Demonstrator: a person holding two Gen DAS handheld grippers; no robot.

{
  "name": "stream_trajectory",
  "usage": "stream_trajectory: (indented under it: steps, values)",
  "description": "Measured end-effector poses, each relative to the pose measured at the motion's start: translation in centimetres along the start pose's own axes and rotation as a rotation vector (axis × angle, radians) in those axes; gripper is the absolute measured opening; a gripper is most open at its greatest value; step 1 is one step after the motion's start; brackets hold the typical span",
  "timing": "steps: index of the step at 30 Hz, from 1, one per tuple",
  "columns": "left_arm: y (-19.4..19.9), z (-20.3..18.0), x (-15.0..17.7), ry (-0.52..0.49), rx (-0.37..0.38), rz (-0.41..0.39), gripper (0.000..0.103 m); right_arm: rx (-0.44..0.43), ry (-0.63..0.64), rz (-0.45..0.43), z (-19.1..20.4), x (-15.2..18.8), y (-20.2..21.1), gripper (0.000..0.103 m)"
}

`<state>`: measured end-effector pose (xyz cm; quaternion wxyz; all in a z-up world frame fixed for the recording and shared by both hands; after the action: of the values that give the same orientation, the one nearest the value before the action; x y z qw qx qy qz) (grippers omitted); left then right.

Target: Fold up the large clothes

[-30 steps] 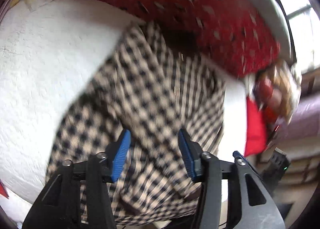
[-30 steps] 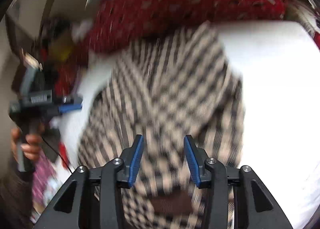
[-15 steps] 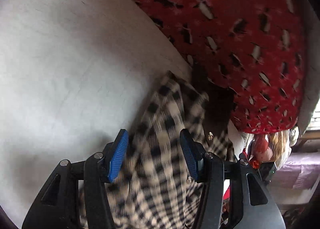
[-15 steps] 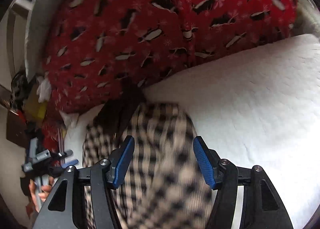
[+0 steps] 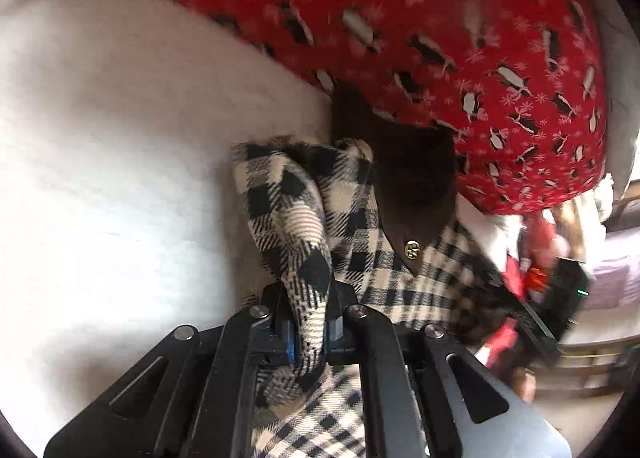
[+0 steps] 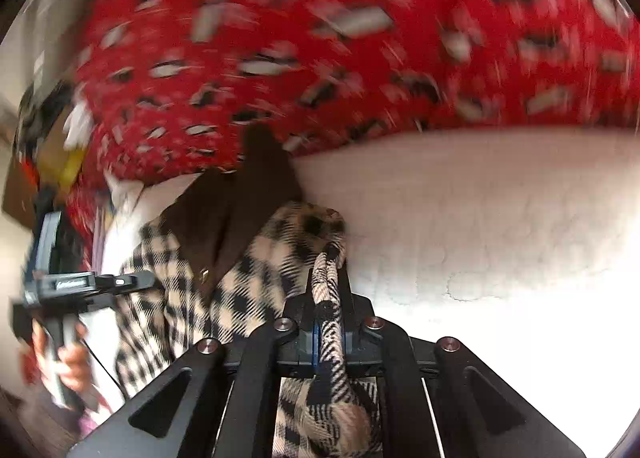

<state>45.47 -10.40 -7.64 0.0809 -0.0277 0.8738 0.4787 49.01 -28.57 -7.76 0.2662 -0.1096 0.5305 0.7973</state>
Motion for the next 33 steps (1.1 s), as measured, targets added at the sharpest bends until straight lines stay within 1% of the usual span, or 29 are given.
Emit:
stream_trajectory:
  steps: [2,5,7,10,13,14,18,20,24,28,31,33]
  values:
    - [2.0,-0.4,0.7,-0.008,-0.004,-0.046,0.006,0.006,0.019,-0.051,0.8,0.3,2.2,0.005]
    - [5.3,-0.7,2.0,-0.019,0.001,-0.096,0.006,-0.006,0.028,-0.094,2.0,1.2,5.7,0.005]
    - [7.1,-0.9,3.0,-0.023,0.01,-0.113,0.006,-0.004,0.039,-0.111,2.6,1.9,7.7,0.005]
    - [10.0,-1.1,5.0,-0.024,0.027,-0.138,0.006,-0.006,0.059,-0.135,4.1,3.9,10.8,0.005]
    - [12.4,-1.4,7.7,-0.018,0.053,-0.15,0.006,-0.023,0.057,-0.147,5.4,6.3,13.5,0.005]
    - [13.2,-1.4,9.0,-0.017,0.066,-0.149,0.006,-0.026,0.063,-0.148,6.3,6.9,14.0,0.005]
    - [15.1,-1.0,12.9,-0.018,0.101,-0.151,0.006,-0.051,0.089,-0.146,8.3,11.3,17.0,0.005]
    - [15.9,-0.6,14.9,-0.02,0.114,-0.15,0.006,-0.065,0.095,-0.147,9.1,13.2,17.8,0.005]
    - [17.1,0.4,19.0,-0.02,0.154,-0.138,0.006,-0.104,0.08,-0.145,9.6,17.7,20.0,0.005]
    - [17.0,2.2,23.3,-0.009,0.179,-0.1,0.006,-0.137,0.059,-0.129,9.4,22.9,21.4,0.005]
    - [16.2,4.2,27.4,0.019,0.208,-0.048,0.006,-0.164,0.027,-0.102,9.1,26.5,21.4,0.005]
    - [16.0,5.4,29.5,0.028,0.216,-0.033,0.006,-0.191,0.011,-0.089,8.9,29.2,21.5,0.005]
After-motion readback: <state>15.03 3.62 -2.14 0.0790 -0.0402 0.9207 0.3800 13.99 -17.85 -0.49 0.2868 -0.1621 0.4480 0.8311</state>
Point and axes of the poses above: each gripper's, at about its wrist camera, not at the fingertips, and y roughly against the way its jaws point, z to its left, x to its underside, the point moved 6 cm from there along -y, roughly the way its jaws point, and after that the axes turned 1 degree about x, right-handed, at the moved point
